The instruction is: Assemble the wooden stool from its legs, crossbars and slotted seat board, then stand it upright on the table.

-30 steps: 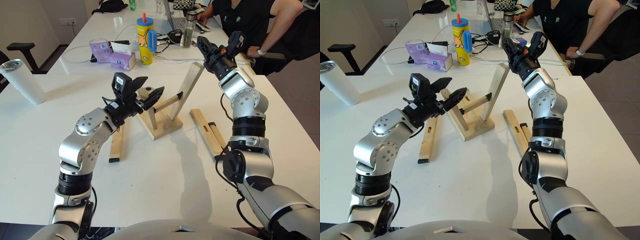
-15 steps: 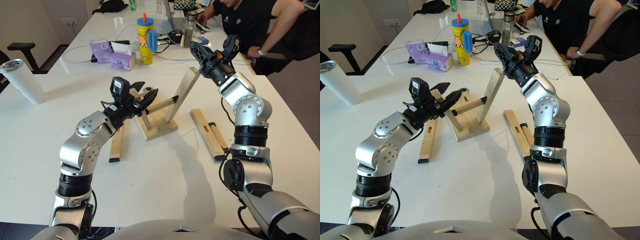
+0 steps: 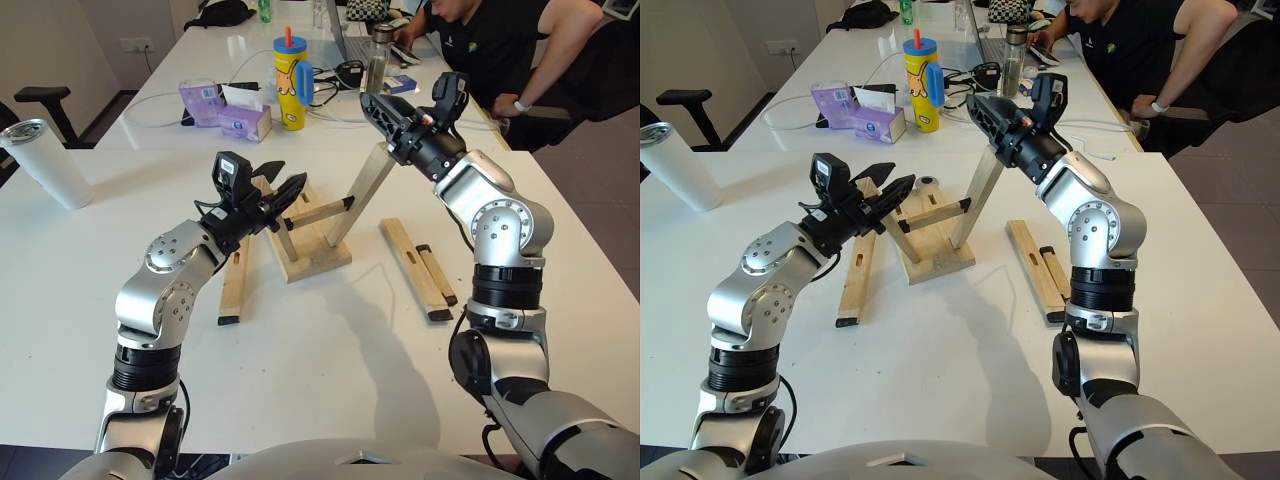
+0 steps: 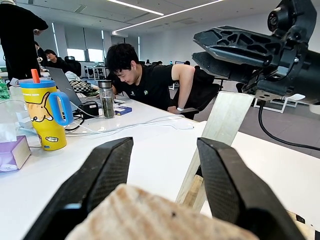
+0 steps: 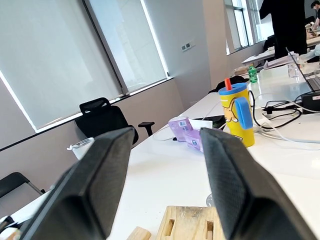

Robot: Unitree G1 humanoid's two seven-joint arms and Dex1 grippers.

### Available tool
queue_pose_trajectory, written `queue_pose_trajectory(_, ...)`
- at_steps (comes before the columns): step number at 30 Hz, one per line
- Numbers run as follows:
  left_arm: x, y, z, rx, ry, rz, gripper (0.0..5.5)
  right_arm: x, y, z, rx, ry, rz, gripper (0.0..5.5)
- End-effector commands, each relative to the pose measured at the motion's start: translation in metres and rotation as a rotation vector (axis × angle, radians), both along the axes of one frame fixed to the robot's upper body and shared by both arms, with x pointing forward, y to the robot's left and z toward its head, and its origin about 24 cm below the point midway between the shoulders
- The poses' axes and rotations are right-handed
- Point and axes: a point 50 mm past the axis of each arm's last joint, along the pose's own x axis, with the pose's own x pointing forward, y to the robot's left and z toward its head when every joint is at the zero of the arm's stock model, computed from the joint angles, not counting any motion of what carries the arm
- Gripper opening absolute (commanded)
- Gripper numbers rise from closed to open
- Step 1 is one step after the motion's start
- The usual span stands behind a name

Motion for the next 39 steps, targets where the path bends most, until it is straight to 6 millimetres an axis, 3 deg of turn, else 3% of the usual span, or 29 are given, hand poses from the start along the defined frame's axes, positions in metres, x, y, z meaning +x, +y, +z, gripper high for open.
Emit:
queue_pose_trajectory(1, 0.002, -0.009, -0.010, 0.015, 0.059, -0.028, 2.23, -0.011, 0.042, -0.041, -0.020, 0.208, 0.175, 2.49)
queue_pose_trajectory(5, 0.003, -0.007, -0.015, 0.024, 0.074, -0.017, 2.23, -0.010, 0.043, -0.040, 0.001, 0.216, 0.170, 2.49)
queue_pose_trajectory(10, 0.005, 0.002, -0.024, 0.057, 0.090, 0.025, 2.23, -0.001, 0.028, -0.025, 0.105, 0.197, 0.117, 2.49)
queue_pose_trajectory(15, 0.008, 0.011, -0.029, 0.111, 0.080, 0.068, 2.23, 0.010, -0.005, 0.017, 0.328, 0.129, 0.077, 2.49)
queue_pose_trajectory(18, 0.009, 0.011, -0.030, 0.112, 0.076, 0.068, 2.23, 0.012, -0.018, 0.032, 0.394, 0.095, 0.076, 2.49)
queue_pose_trajectory(23, 0.010, 0.009, -0.029, 0.111, 0.069, 0.067, 2.23, 0.023, -0.043, 0.044, 0.589, 0.110, 0.014, 2.49)
queue_pose_trajectory(28, 0.010, 0.007, -0.030, 0.114, 0.070, 0.057, 2.23, 0.040, -0.076, 0.057, 0.828, 0.088, -0.171, 2.49)
queue_pose_trajectory(30, 0.010, 0.007, -0.030, 0.114, 0.071, 0.055, 2.23, 0.044, -0.080, 0.057, 0.836, 0.084, -0.204, 2.49)
queue_pose_trajectory(31, 0.010, 0.007, -0.030, 0.115, 0.072, 0.053, 2.23, 0.048, -0.071, 0.050, 0.762, 0.121, -0.201, 2.49)
queue_pose_trajectory(34, 0.009, 0.007, -0.029, 0.115, 0.073, 0.046, 2.23, 0.039, -0.005, 0.004, 0.400, 0.259, -0.036, 2.49)
queue_pose_trajectory(37, 0.009, 0.003, -0.029, 0.109, 0.075, 0.036, 2.23, 0.003, 0.054, -0.062, 0.092, 0.459, 0.188, 2.49)
queue_pose_trajectory(39, 0.008, 0.000, -0.029, 0.105, 0.077, 0.022, 2.23, -0.017, 0.070, -0.086, 0.002, 0.501, 0.237, 2.49)
